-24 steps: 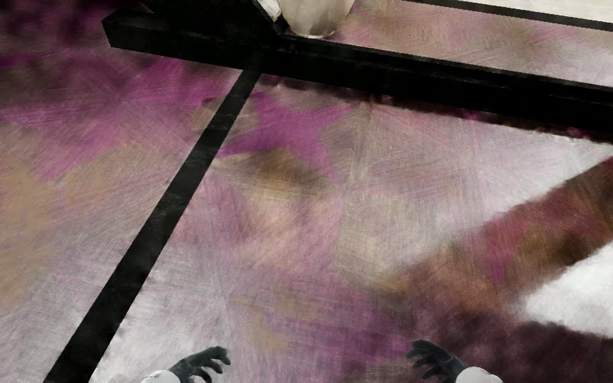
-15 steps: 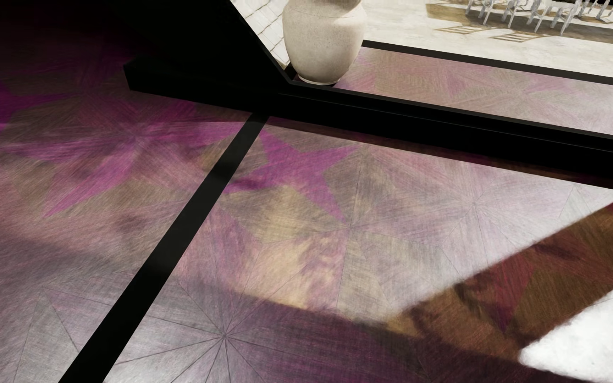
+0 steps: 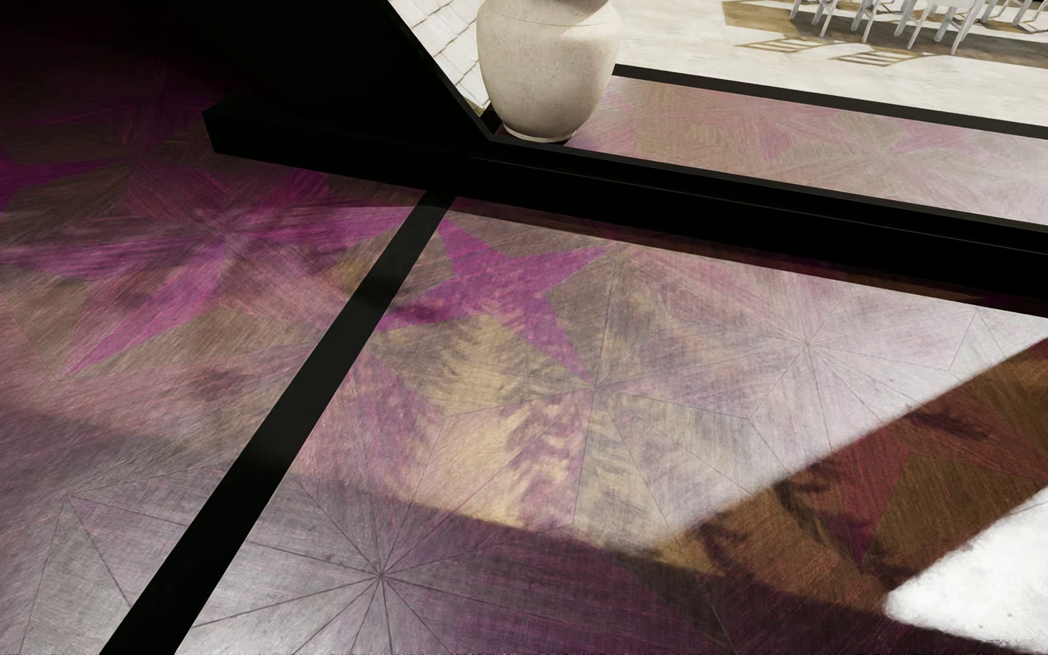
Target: Rest on the dark box
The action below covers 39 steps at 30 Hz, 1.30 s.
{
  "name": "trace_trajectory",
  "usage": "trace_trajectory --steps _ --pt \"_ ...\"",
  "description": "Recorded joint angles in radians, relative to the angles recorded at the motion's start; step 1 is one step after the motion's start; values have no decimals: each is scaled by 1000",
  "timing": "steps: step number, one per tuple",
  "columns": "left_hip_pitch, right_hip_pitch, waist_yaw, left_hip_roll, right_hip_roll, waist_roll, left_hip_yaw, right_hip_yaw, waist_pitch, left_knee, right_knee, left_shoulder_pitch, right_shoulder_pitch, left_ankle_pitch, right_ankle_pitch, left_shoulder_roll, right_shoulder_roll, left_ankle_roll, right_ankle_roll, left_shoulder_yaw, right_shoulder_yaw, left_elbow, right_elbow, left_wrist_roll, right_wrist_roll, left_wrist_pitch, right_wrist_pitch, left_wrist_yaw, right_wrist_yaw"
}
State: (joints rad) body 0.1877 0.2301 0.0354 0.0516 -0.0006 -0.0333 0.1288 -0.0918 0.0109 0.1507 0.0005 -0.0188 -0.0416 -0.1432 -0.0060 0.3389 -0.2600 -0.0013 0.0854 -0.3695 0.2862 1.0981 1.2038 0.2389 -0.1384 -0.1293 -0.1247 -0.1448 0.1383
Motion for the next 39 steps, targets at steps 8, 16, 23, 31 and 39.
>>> trace_trajectory --steps 8,16,23,31,39 --pt "-141 -148 -10 6 5 2 -26 30 119 168 153 -146 -151 -17 -7 4 7 26 -25 -102 136 -7 -59 -22 -45 39 12 10 25" --pt "-725 -794 -18 79 -69 1 -145 81 465 765 864 -584 -494 -125 -168 118 -72 -47 35 -534 379 -365 -338 83 -48 -30 -19 -61 -13" --pt "-1250 -1339 -26 102 -129 9 -269 162 737 1310 1436 -1027 -796 -237 -278 402 -479 -125 103 -901 574 -870 -983 29 61 -83 -115 143 -83" --pt "-1615 -1718 -16 115 -162 18 -372 246 886 1767 1892 -887 -762 -313 -329 695 -798 -181 179 -660 475 -1268 -1468 -53 225 -139 -254 587 -432" --pt "-1500 -1615 -23 133 -170 29 -373 255 820 1856 1983 -597 -531 -255 -253 522 -616 -182 156 -373 293 -1097 -1301 0 134 -97 -186 438 -296"
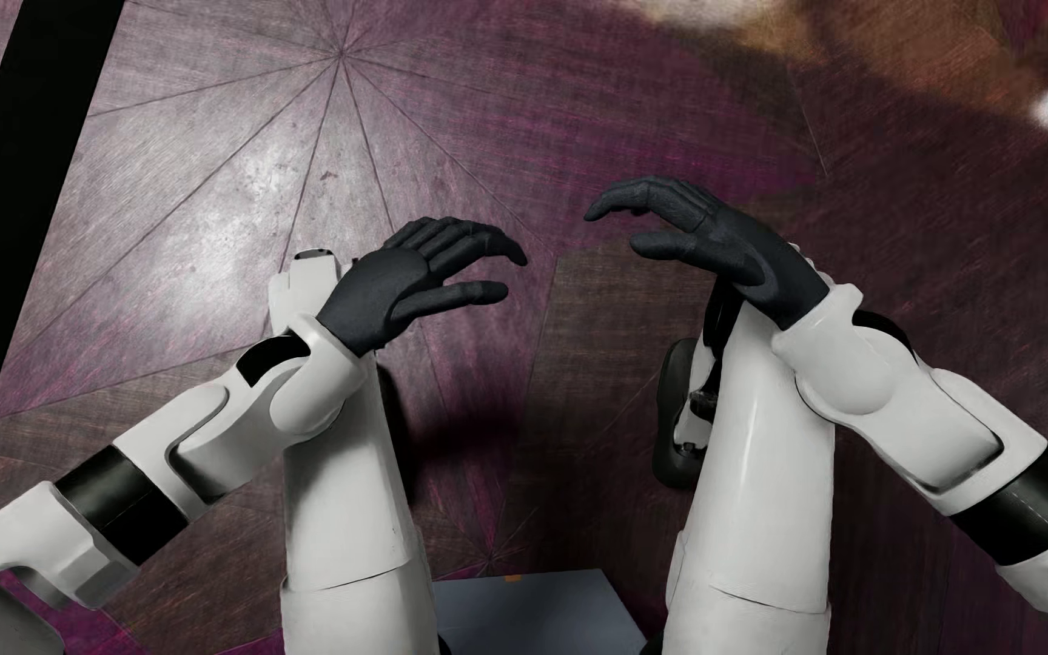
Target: Rest on the dark box
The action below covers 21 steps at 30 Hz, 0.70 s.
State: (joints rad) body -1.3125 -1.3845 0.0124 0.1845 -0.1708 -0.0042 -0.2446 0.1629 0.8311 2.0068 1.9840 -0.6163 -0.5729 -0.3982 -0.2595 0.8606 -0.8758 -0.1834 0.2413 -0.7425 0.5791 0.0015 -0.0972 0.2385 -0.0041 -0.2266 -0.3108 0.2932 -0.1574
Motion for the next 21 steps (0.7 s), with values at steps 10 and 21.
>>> trace_trajectory --steps 10,21 --pt "244 222 -18 9 23 -17 28 -15 -167 -28 -17 220 239 36 32 -338 495 21 -52 223 -251 402 426 19 -124 26 56 -122 24" --pt "352 310 -19 -9 58 -38 48 -36 -266 -49 -29 438 372 61 55 -398 516 55 -107 401 -314 959 1066 -211 -23 234 234 -287 138"
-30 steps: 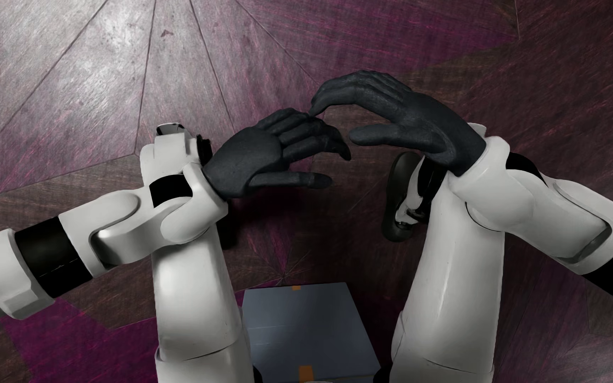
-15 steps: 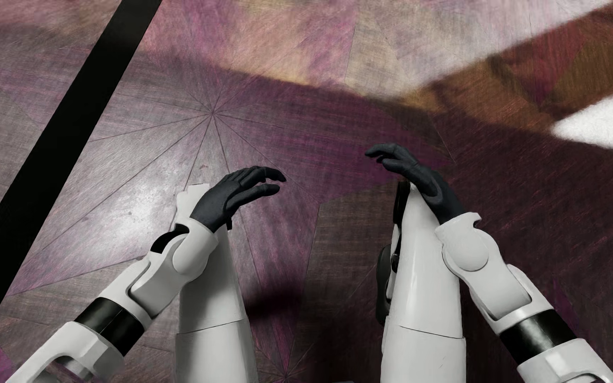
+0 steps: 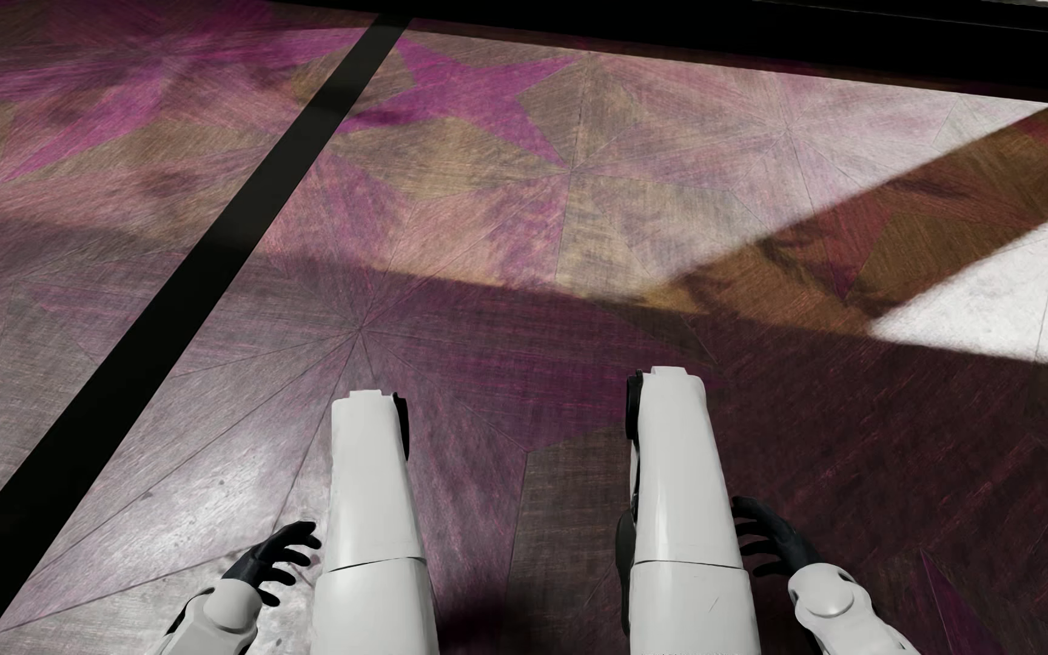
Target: Rest on the dark box
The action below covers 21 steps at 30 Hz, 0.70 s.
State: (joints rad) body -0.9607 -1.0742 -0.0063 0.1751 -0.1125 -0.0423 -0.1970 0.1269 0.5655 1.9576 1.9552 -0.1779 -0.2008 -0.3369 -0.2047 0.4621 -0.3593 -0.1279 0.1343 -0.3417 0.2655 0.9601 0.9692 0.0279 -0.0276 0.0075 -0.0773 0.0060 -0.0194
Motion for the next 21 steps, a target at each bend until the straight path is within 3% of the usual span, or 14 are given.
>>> trace_trajectory --steps 1,3,4,6,10,13,15,21 --pt "5 5 -2 2 1 -1 1 -2 -1 1 -2 21 14 0 1 1 8 0 -2 0 4 65 79 40 -50 -2 4 -68 54" --pt "11 14 -3 9 5 -2 5 -7 -11 0 -4 73 60 -1 1 -12 37 0 -3 3 7 154 202 172 -150 -35 -6 -167 118" --pt "13 18 -4 12 5 -2 6 -8 -13 -1 -6 97 88 -1 2 -25 52 0 -2 9 2 184 237 205 -179 -33 0 -192 141" --pt "15 25 -4 15 7 -2 7 -10 -18 1 -8 151 155 -3 1 -50 77 2 0 43 -25 206 261 199 -193 -27 1 -189 156" --pt "14 36 -7 19 14 -3 3 -10 -25 4 -12 236 239 -1 5 -74 103 2 2 106 -51 114 196 138 -199 -35 -13 -169 194" --pt "19 47 -6 20 22 -3 -1 -10 -26 5 -16 235 233 1 9 -60 110 4 2 85 -32 38 147 159 -207 -61 -25 -199 212" --pt "22 52 -5 16 26 -7 -1 -11 -25 4 -18 202 207 3 10 -55 113 7 -2 56 -13 34 145 187 -202 -71 -29 -181 189" --pt "30 66 1 14 29 -12 -3 -13 -5 6 -19 127 149 -4 9 -54 100 7 -6 27 27 76 126 174 -183 -55 -27 -123 158"
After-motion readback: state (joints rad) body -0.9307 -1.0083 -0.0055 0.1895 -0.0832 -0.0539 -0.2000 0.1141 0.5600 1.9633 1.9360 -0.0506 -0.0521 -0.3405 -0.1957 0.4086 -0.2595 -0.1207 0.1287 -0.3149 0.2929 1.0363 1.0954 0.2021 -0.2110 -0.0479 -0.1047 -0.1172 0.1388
